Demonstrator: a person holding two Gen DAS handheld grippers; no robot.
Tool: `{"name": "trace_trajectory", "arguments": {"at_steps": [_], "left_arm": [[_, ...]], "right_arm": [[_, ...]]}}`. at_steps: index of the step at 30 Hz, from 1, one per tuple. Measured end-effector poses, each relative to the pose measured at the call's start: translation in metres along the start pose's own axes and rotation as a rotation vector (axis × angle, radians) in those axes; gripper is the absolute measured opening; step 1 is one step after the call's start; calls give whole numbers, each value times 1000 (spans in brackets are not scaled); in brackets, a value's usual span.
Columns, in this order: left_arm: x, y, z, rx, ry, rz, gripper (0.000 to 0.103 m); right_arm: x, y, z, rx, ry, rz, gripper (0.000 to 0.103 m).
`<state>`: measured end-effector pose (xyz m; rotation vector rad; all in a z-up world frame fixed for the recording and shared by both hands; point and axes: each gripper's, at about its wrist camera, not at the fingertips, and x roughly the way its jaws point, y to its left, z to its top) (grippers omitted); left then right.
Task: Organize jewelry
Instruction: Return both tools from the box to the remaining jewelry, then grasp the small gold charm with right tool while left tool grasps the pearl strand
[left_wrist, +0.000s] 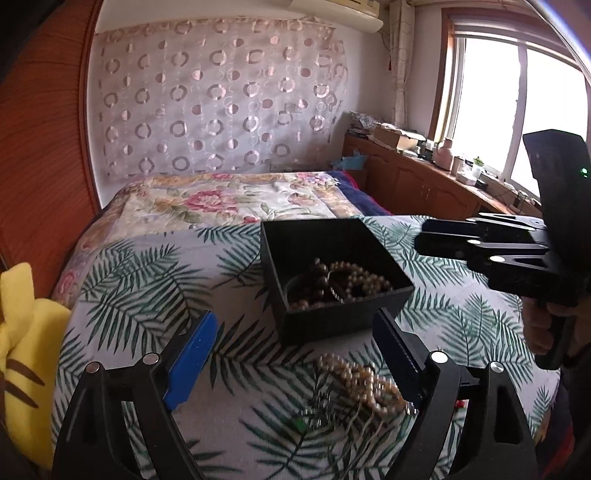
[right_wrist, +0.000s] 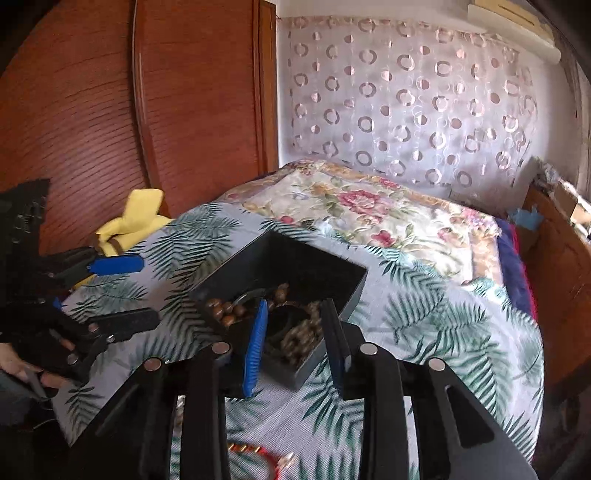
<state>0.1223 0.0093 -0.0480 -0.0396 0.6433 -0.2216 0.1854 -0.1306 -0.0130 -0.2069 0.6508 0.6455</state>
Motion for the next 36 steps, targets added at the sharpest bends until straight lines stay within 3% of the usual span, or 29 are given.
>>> {"name": "trace_trajectory", "arguments": {"at_steps": [10, 17, 25, 28, 30, 31, 36], "left_arm": [[-16, 5, -32, -19, 29, -21, 83], [-22, 3, -47, -18, 45, -24, 83], [-26, 0, -52, -11, 52, -26, 83], [-26, -2, -53, -9, 49, -24, 83], [-26, -2, -53, -9, 51, -26, 83], [-26, -3, -53, -9, 53, -26, 83], [-23, -7, -58, -3, 65, -33, 83]], "right_arm": [[-20, 13, -82, 8, 123, 23, 33], [-23, 25, -117, 7, 175, 20, 33], [-16, 37, -123, -28, 198, -35, 33], [-14, 37, -123, -27, 195, -40, 19], [-14, 38, -123, -32, 195, -46, 19], [-15, 38, -124, -33, 194, -43, 8], [-27, 29, -122, -2, 152, -46, 7]]}}
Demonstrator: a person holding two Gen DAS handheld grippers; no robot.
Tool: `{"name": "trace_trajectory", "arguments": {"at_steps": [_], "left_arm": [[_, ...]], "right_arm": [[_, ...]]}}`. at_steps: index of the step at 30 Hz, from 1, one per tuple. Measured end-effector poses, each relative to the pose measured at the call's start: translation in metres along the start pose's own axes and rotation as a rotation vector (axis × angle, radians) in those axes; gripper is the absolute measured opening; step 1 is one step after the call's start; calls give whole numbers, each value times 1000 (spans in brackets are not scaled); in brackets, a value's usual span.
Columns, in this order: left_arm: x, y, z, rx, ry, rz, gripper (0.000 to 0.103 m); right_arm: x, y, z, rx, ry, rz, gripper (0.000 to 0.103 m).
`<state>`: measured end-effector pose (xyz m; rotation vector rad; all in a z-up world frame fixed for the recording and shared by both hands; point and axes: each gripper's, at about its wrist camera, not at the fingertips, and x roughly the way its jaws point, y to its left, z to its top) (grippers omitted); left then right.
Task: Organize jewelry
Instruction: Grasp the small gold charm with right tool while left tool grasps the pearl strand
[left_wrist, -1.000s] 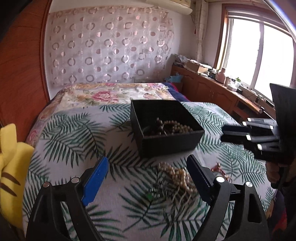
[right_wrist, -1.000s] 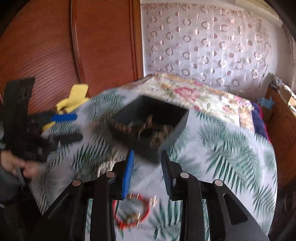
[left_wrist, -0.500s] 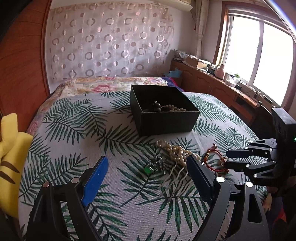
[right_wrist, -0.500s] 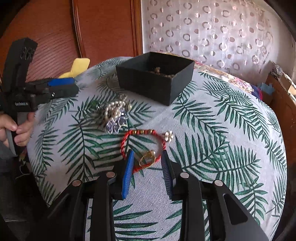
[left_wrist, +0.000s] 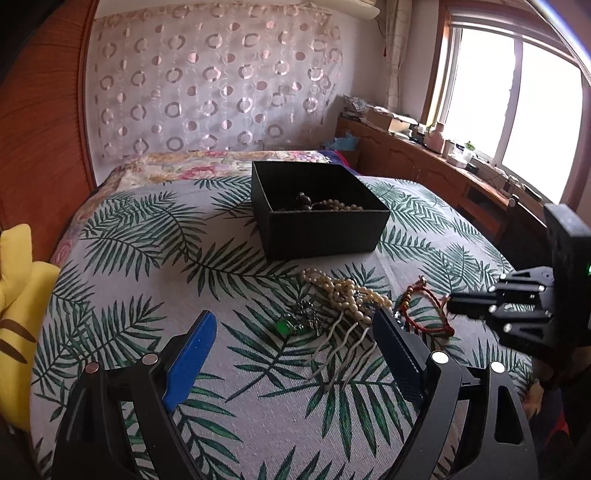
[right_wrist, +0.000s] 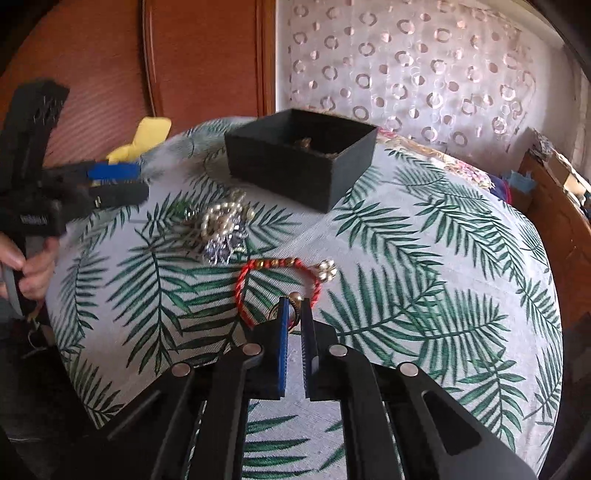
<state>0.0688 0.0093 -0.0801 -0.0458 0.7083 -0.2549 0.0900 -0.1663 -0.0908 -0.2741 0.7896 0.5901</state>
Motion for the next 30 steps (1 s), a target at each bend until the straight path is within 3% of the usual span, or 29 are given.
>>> {"name": "trace_trajectory", "arguments": {"at_steps": [10, 11, 15, 18, 23, 30], "left_arm": [[8, -9, -4, 11, 18, -16, 83], [9, -11, -4, 18, 20, -23, 80], [17, -19, 1, 26, 40, -63, 52], [24, -25, 7, 37, 53, -95, 37], [43, -32, 17, 27, 92, -146, 24], [58, -29, 22, 5, 130, -142, 21]], "right_arm": [[-8, -9, -10, 56, -40, 1, 7], [-7, -9, -12, 61, -39, 4, 7], [-5, -10, -14, 78, -44, 14, 7], [-5, -12, -15, 92, -55, 22, 7], [-7, -16, -16, 117, -71, 33, 7], [-7, -16, -17, 117, -76, 35, 7]]}}
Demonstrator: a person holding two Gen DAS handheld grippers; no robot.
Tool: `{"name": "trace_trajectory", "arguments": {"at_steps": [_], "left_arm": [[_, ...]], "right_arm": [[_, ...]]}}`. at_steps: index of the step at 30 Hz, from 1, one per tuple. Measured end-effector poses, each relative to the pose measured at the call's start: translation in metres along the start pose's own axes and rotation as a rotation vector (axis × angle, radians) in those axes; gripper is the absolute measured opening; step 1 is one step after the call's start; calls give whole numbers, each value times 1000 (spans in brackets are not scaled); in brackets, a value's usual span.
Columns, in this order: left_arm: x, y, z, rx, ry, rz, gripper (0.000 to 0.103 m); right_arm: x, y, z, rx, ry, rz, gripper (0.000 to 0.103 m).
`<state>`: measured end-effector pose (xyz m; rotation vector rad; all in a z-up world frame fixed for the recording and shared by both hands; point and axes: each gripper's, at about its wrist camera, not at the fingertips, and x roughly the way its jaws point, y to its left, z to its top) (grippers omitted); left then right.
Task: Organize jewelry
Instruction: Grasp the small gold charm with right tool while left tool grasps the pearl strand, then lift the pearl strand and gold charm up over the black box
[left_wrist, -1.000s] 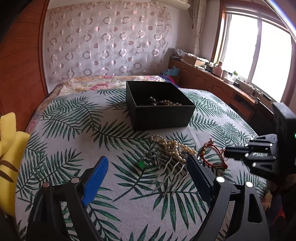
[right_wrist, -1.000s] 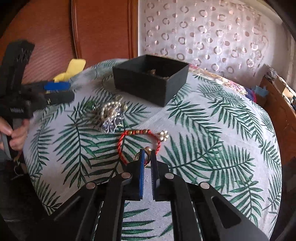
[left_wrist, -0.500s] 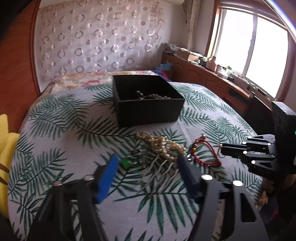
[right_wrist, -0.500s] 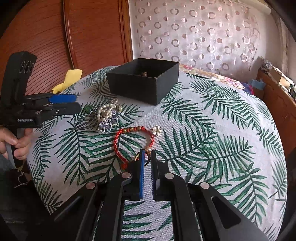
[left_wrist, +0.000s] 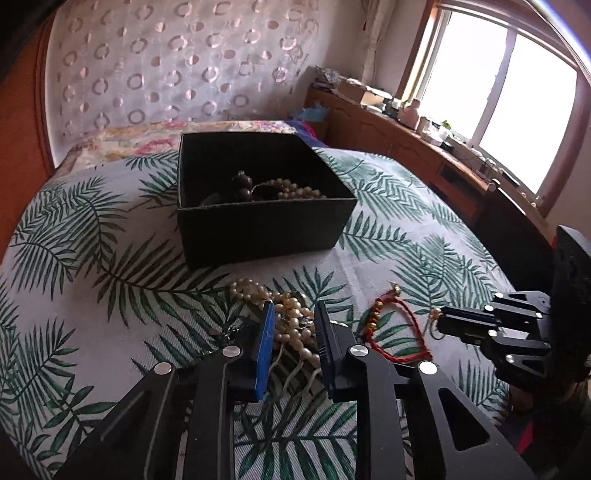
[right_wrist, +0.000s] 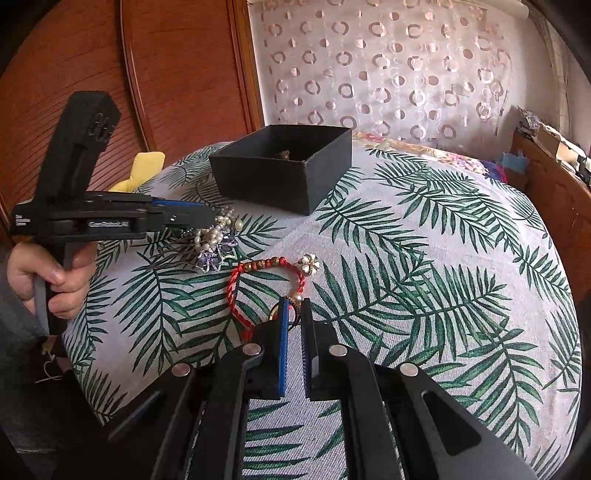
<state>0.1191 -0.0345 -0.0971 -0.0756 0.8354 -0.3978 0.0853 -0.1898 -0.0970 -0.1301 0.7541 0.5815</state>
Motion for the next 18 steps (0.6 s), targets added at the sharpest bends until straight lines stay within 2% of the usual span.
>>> {"name": "trace_trajectory", "arguments": {"at_steps": [2, 5, 10, 18], "left_arm": [[2, 0, -1, 2, 5, -1, 20], [3, 1, 0, 7, 17, -18, 5], [-6, -4, 4, 23, -6, -20, 4], [-44, -12, 28, 38, -109, -26, 4]], "right_arm": [[-1, 0, 0, 1, -3, 1, 7], [-1, 1, 0, 0, -5, 1, 7], [-1, 1, 0, -1, -5, -1, 7], [-8, 7, 11, -20, -22, -4, 7]]}}
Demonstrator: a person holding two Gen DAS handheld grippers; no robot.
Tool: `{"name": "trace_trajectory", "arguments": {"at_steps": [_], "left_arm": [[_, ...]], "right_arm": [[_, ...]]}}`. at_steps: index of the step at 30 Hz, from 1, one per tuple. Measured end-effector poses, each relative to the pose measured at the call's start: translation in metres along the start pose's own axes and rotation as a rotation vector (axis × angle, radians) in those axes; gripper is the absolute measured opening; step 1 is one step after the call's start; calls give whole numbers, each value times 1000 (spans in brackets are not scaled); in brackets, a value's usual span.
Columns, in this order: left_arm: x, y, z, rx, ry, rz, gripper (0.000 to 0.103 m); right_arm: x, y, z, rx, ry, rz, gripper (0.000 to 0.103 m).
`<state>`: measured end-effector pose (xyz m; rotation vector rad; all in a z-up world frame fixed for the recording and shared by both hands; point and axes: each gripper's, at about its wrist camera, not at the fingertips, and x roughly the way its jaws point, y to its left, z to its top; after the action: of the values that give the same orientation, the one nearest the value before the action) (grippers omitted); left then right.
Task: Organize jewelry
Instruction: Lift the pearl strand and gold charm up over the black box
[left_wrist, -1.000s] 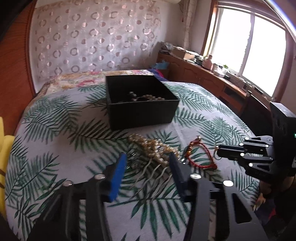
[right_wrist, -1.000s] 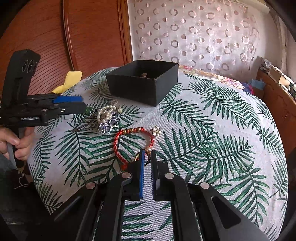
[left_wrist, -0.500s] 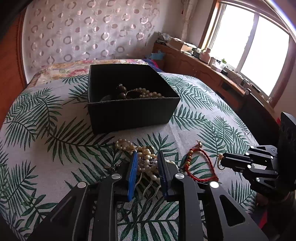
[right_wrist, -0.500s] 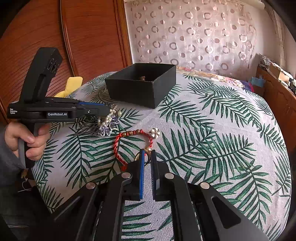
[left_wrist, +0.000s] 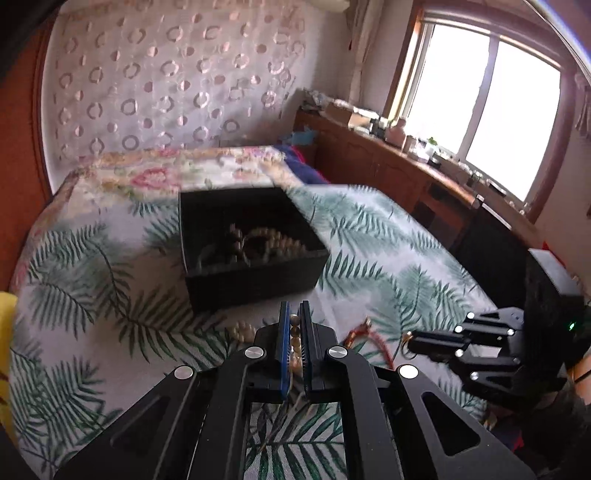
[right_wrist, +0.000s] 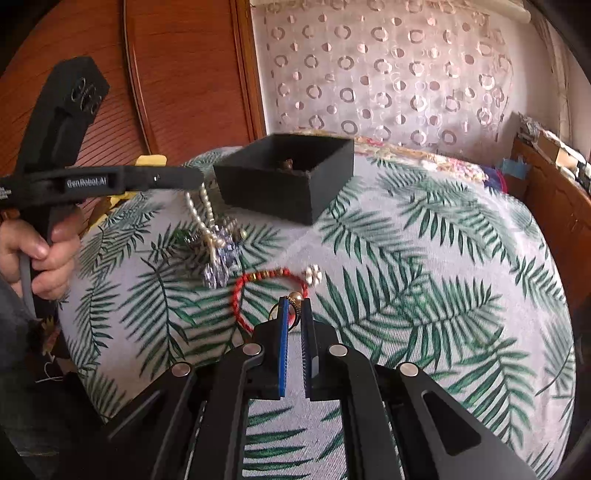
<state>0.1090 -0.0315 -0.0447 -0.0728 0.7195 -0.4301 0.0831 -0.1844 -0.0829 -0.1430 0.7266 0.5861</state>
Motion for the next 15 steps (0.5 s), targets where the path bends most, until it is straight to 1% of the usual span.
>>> {"name": "trace_trajectory", "arguments": {"at_steps": [5, 15], "left_arm": [[-18, -7, 20, 19, -58, 2, 4], [-40, -13, 53, 53, -136, 19, 4]], "right_arm": [[-10, 4, 22, -24, -44, -3, 7], [-19, 10, 58, -63, -106, -12, 7]]}}
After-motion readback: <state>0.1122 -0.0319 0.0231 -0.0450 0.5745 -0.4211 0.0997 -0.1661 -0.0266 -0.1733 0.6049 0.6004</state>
